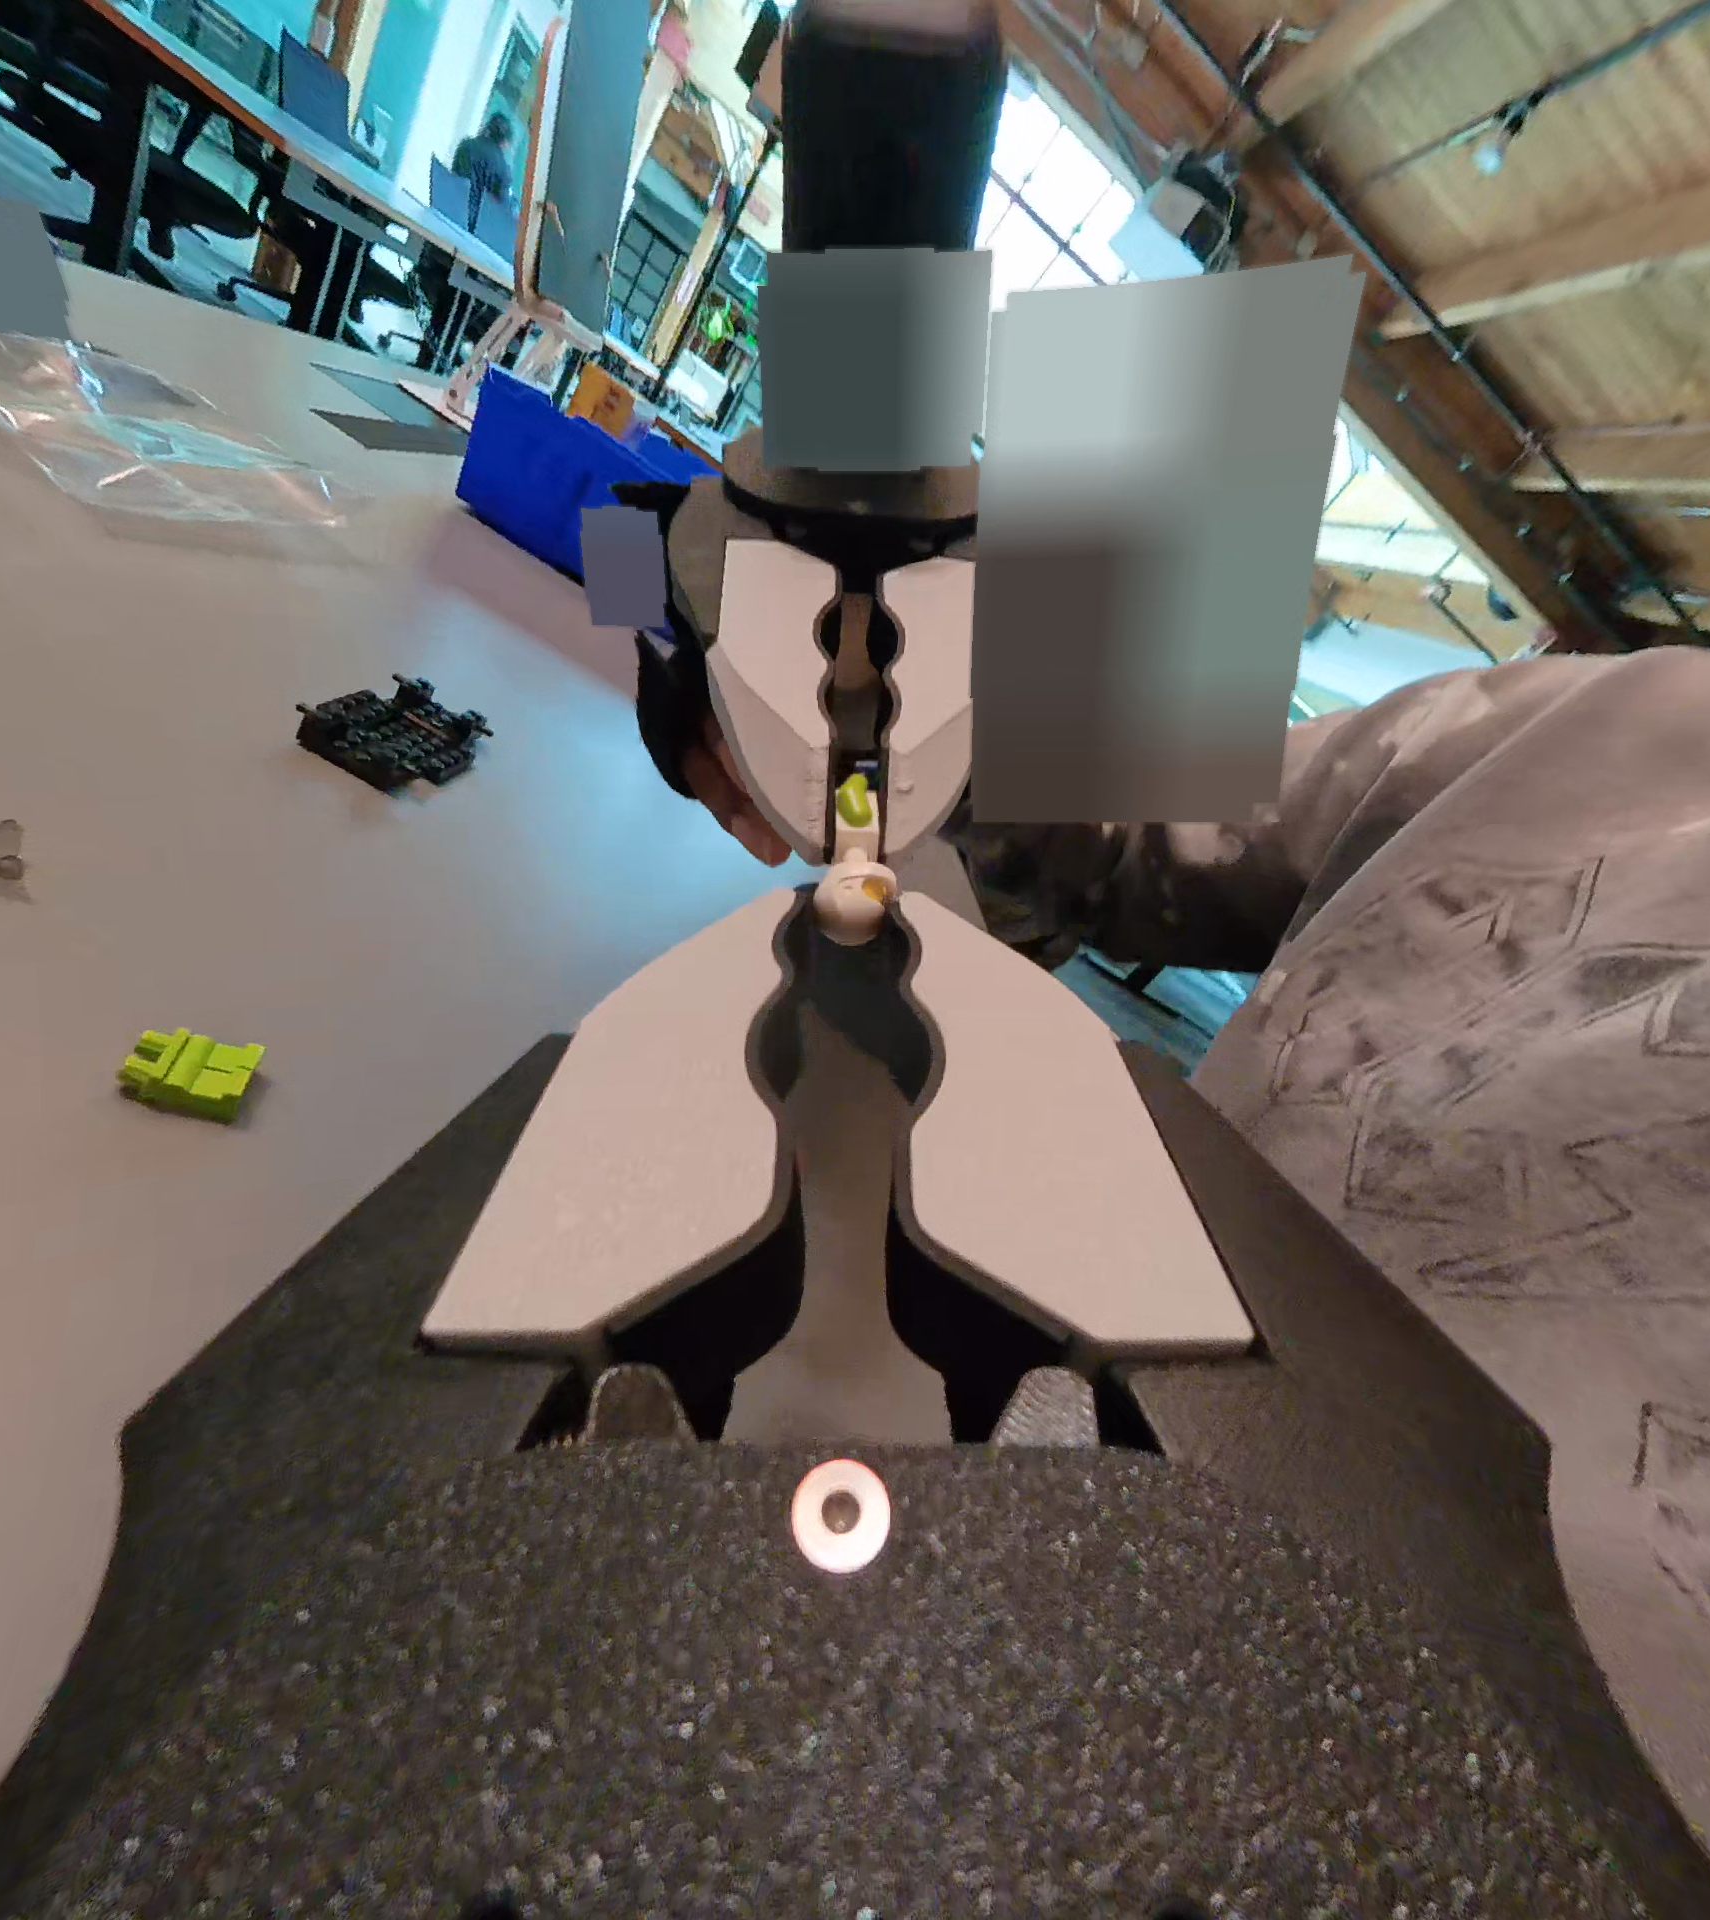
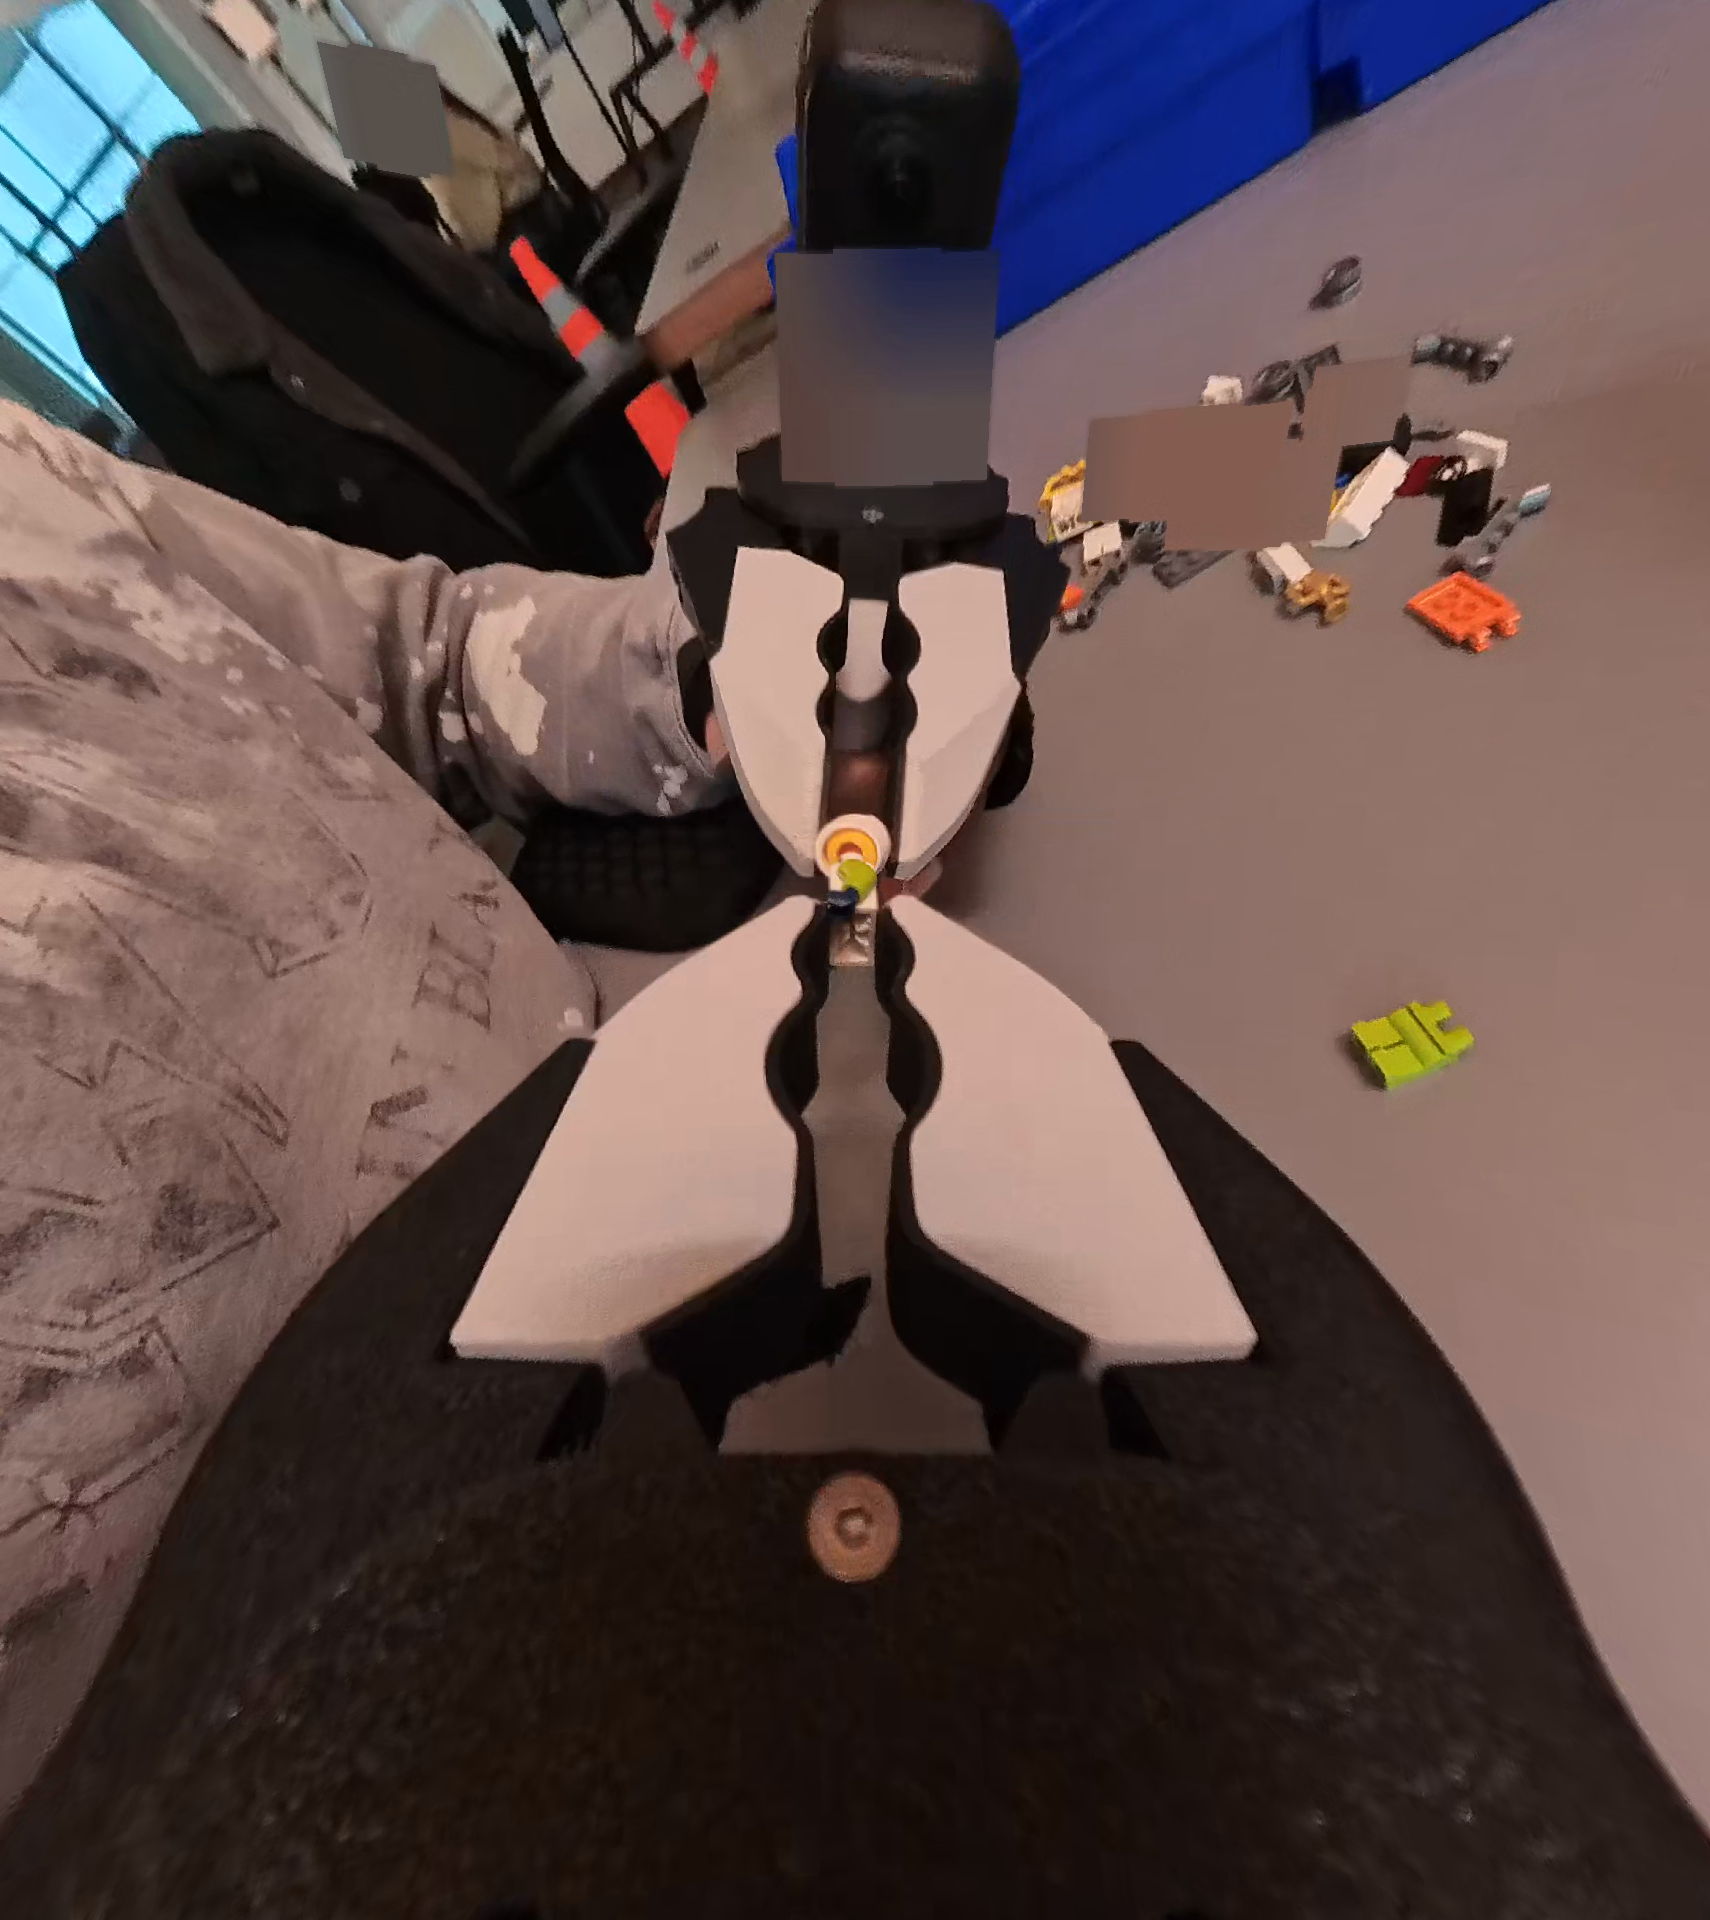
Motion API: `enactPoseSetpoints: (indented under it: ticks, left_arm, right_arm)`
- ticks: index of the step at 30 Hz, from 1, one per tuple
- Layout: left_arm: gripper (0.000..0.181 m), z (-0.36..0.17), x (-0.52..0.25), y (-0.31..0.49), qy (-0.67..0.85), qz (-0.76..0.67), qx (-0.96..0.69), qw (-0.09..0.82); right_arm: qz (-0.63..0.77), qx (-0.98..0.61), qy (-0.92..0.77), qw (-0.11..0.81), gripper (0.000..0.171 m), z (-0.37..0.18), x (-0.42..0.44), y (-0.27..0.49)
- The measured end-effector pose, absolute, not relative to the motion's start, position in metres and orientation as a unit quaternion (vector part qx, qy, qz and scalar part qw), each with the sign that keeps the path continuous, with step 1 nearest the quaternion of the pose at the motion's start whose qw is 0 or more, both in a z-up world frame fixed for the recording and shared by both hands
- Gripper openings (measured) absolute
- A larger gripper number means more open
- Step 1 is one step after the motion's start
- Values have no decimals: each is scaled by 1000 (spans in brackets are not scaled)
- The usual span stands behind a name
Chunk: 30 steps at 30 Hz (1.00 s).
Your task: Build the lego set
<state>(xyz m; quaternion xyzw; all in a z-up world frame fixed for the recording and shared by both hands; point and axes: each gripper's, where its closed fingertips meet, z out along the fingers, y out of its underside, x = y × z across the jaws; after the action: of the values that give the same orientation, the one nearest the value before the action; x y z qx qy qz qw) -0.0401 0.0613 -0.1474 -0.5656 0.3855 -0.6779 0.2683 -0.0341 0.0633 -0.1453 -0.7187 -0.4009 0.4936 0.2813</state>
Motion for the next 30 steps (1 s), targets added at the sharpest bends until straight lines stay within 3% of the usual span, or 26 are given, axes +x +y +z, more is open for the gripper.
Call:
enactPoseSetpoints:
  ticks: [19,30]
  left_arm:
    - [12,-178,-32,44,458,-606,-612,222]
    - [12,-213,-24,29,542,-482,-654,214]
  right_arm:
    - [442,-746,-457,198,8,-171,-29,47]
    - [327,-759,-543,149,8,-202,-20,31]
